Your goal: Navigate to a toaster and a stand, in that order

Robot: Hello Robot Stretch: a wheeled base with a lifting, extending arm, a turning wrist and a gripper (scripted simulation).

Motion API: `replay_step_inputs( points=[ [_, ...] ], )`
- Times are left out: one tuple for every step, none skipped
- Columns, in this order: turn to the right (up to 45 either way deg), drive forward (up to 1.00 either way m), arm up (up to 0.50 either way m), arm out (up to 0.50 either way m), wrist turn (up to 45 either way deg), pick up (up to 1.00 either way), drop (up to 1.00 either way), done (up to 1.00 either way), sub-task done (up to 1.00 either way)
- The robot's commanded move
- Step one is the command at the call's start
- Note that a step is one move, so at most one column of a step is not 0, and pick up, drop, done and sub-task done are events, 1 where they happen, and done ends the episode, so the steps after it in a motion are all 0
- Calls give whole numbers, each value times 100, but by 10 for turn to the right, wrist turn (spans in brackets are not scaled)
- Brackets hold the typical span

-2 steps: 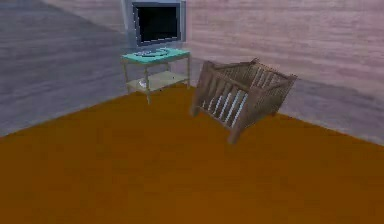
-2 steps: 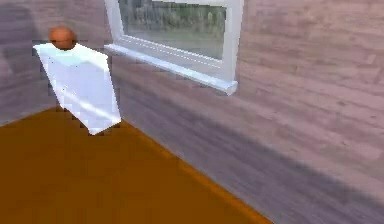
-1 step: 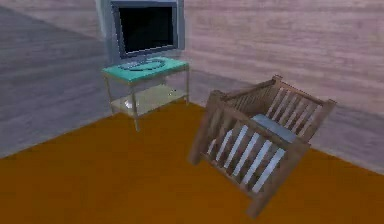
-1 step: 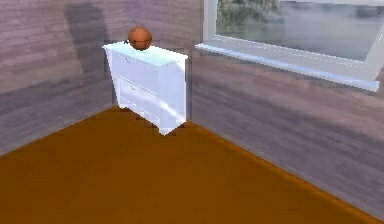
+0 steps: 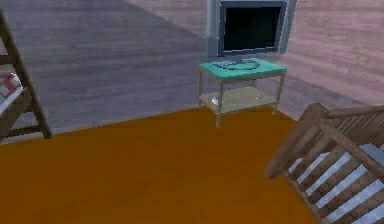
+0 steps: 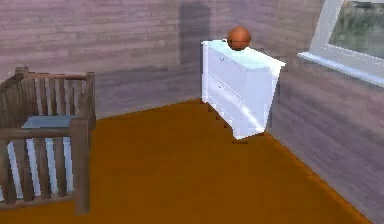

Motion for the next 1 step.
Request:
replay_step_inputs(
  points=[
    [-30,0,0,0,0,0,0,0,0]
  ],
)
